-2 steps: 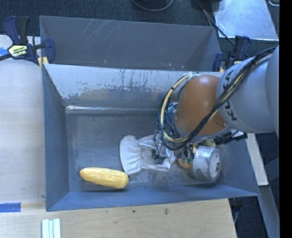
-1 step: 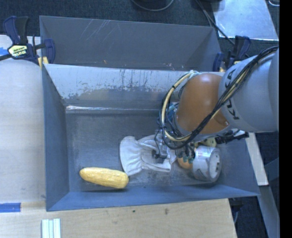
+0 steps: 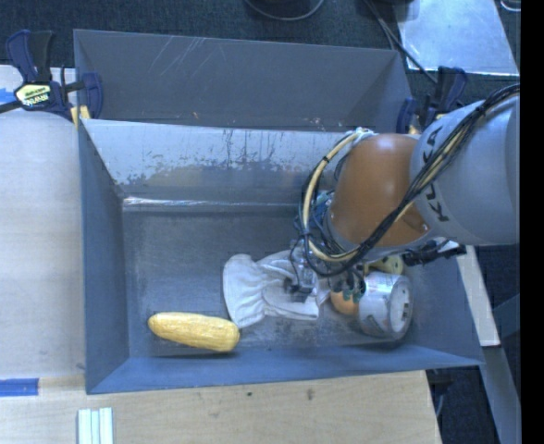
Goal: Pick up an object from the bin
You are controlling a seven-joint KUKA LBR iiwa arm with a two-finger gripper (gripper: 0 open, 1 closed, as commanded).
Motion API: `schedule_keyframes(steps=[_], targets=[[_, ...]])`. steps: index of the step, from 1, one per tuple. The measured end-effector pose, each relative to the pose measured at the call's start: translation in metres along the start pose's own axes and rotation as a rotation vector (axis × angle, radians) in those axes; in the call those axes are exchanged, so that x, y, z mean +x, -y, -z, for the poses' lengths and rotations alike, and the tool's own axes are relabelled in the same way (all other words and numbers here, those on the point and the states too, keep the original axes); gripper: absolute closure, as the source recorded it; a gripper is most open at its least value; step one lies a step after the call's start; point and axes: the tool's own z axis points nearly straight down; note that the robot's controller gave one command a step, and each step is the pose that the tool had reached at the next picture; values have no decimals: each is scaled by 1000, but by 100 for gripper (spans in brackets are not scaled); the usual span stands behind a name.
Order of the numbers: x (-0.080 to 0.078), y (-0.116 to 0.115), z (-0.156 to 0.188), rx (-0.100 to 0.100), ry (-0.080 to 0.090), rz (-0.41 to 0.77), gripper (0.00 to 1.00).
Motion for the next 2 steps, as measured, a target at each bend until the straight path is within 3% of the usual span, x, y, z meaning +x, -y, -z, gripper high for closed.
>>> schedule_keyframes(steps=[2], targets=[[1, 0, 18, 1, -7, 0, 100]])
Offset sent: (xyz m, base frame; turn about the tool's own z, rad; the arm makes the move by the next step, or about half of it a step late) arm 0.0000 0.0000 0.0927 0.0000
